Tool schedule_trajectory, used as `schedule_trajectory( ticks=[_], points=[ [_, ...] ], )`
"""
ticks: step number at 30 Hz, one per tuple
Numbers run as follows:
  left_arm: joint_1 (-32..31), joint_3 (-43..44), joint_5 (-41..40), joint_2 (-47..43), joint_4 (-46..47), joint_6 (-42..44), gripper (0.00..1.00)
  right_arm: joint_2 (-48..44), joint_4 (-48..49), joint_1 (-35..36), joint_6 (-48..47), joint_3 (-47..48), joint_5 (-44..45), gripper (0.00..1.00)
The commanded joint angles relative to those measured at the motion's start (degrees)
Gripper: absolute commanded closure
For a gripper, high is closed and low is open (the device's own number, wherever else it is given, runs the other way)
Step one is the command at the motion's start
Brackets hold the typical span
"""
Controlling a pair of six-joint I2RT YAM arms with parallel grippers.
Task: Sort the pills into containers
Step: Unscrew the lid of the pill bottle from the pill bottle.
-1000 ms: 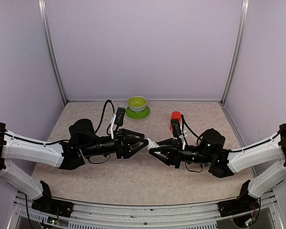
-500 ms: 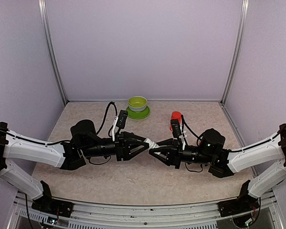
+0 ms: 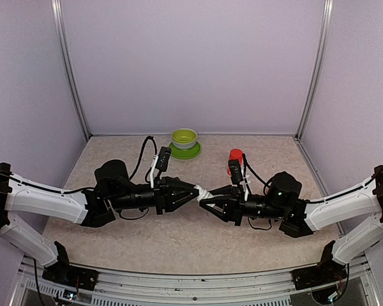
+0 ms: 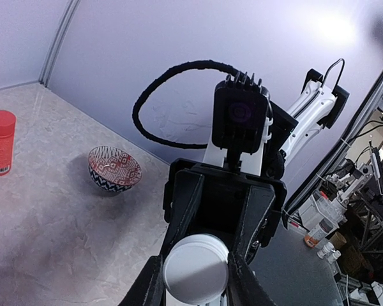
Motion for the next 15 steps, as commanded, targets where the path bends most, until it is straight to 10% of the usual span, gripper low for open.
schedule_trajectory(
  ticks=[1, 15],
  points=[
    [0.13, -0.42, 1.02, 0.86, 2.80, -0.41, 0.73, -0.22, 0.56, -0.45, -1.16, -0.02, -0.03, 0.81],
    [0.17, 0.76, -3.19, -0.69, -1.42, -7.06, 0.74, -3.58, -0.78, -0.38, -9.65, -2.45, 3.50, 0.82]
  ],
)
